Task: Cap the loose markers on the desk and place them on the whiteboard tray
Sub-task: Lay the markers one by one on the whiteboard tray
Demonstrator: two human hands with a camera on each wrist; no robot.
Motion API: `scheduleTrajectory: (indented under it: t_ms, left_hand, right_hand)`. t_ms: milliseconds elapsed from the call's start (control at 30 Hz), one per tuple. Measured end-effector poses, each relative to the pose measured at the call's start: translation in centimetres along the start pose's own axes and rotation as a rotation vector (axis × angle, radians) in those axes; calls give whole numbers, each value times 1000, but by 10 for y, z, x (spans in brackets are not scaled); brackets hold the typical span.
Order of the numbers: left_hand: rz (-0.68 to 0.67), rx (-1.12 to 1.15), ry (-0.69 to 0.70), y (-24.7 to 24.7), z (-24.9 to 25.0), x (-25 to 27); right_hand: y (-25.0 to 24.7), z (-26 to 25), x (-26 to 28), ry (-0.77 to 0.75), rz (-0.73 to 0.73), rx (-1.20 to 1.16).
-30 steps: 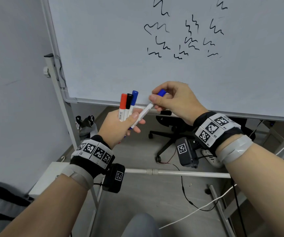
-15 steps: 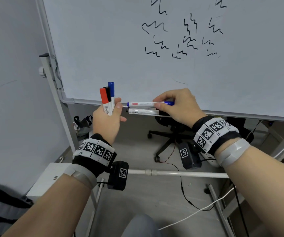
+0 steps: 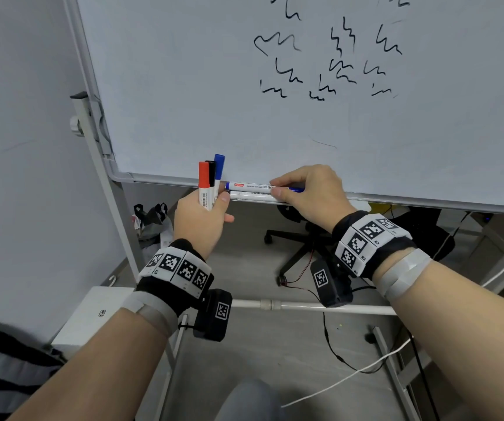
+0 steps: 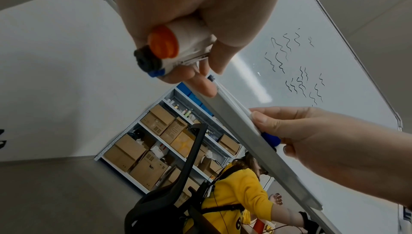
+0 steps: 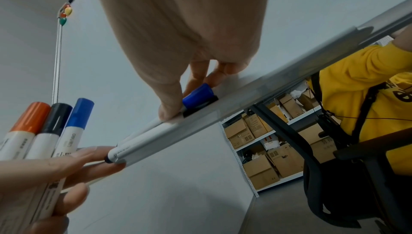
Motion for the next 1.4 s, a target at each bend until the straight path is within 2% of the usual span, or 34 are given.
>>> scheduleTrajectory:
  t_ms: [233,467,667,767,867,933,1067,1167,1267,1333,1400]
  left_hand:
    - [-3,-13,8,0,1,1]
    - [-4,-21,6,-1,2,0]
    - [80,-21,10,-9,12,5]
    - [-78,79,27,0,25,11]
    - [-347,77,36,21,36,21]
    - [-473,60,31,33,41,30]
    - [-551,66,32,51,48,39]
    - [-563,69,35,62,48,42]
    - [-480,24,45,69,48,38]
    - [-404,19,79,75,52,36]
    - [-369,63,97,83,59,37]
  right_hand:
    - [3,-4,-2,-23,9,19]
    - [-3,-4,3,16,-9,-92]
    - [-22,-18,8,-47,139,-204]
    - [-32,-33,11,-115,124,-410]
    - [-34,-50,15,-164,-62,-501]
    - [-37,-53,20,-161,-144,-501]
    - [-51,-39,29,-82,-159,-621]
    - [-70,-20,32,22,-31,-745]
    - [-94,-1,39,84,117,-784]
    - [-106,8,46,79,115,-692]
    - [-116,16,52,38,71,-480]
Point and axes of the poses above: each hand's wrist, its own x-axis away from the middle knuckle, its own y-axis out of the palm, z = x × y, the point moved 5 cm from there along -x, towards the middle knuckle
